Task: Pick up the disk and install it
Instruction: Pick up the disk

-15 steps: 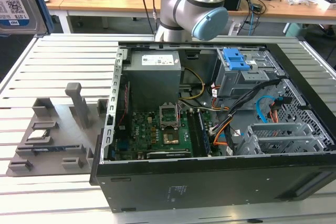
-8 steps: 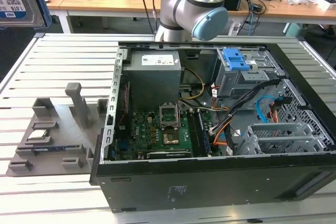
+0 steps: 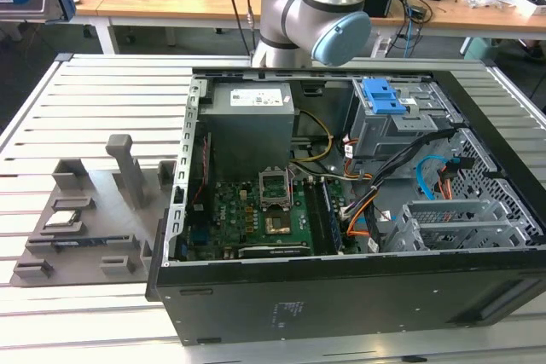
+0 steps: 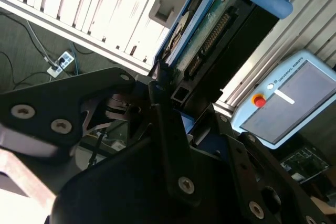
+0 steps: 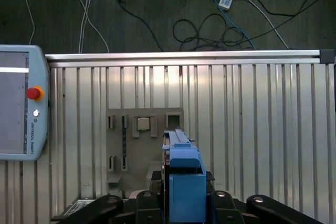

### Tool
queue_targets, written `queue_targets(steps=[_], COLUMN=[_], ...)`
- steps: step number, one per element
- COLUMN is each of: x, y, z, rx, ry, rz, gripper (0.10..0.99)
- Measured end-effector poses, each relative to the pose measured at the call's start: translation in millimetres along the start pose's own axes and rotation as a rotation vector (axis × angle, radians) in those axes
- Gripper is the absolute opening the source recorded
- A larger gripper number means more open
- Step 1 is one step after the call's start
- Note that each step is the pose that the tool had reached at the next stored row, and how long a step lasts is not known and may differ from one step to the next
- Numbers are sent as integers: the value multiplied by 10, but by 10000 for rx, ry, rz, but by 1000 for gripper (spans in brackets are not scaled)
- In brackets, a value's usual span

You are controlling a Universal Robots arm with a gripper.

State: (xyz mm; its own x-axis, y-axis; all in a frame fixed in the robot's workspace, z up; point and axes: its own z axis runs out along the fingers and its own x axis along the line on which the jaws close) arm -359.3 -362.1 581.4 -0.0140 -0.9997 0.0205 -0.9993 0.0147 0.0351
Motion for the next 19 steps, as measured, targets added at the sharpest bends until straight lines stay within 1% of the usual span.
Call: queue_targets(steps=[4,6,8,10,13,16,18,19], x=[2,2,3,2,1,-1,-3,-3], y=[3,2,3,0,-2,-6,-8,-9], z=[-115,-133,-127,-67,-7,118,164,207], rx=[-1,-1,-2,-33,-41,-53,-59,-76], ry=[0,0,-2,-1,0,-1,-2,0], rz=[0,0,0,-1,-1,-1,-1,-2], gripper=[369,369,369,369,369,369,369,369])
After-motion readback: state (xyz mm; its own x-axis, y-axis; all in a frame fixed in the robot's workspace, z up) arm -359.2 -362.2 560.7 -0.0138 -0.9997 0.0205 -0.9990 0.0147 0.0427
